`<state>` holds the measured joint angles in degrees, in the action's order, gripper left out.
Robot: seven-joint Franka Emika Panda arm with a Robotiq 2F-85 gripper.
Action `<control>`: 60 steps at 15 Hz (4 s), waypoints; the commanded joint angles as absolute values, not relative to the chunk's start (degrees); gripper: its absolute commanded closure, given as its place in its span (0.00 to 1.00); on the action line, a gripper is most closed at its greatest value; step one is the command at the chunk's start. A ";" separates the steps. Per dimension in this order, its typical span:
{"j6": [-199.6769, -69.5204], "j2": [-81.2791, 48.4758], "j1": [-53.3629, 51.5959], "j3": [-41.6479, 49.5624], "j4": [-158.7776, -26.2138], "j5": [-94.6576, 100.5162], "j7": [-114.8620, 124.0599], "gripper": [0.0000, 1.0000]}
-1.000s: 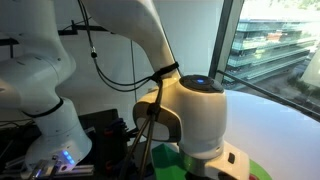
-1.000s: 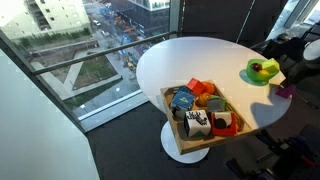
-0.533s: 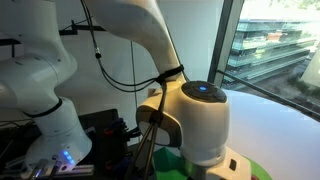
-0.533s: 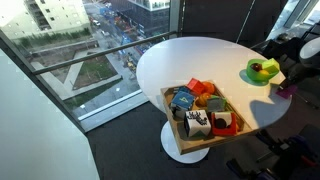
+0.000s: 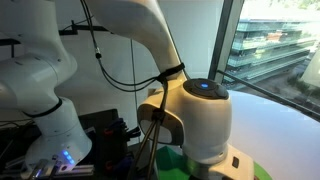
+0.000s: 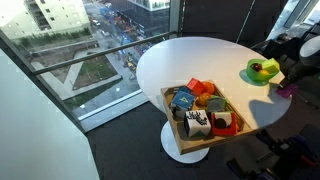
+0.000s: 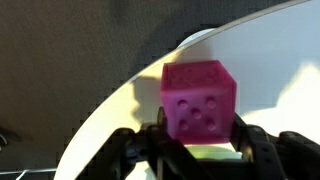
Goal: Put the pink block in the box
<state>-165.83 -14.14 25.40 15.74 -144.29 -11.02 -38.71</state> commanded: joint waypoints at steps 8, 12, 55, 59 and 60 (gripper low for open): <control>-159.76 -8.31 23.93 15.75 -145.27 -7.57 -33.60 0.68; -158.80 -6.43 21.78 15.76 -145.75 -3.97 -27.78 0.68; -150.22 1.55 5.79 5.11 -143.63 8.72 -1.63 0.68; -151.55 1.48 4.09 3.20 -142.40 11.26 2.13 0.68; -151.90 1.43 3.73 2.81 -142.11 12.06 3.11 0.68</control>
<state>-151.49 1.19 4.70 3.75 -143.52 9.00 -0.88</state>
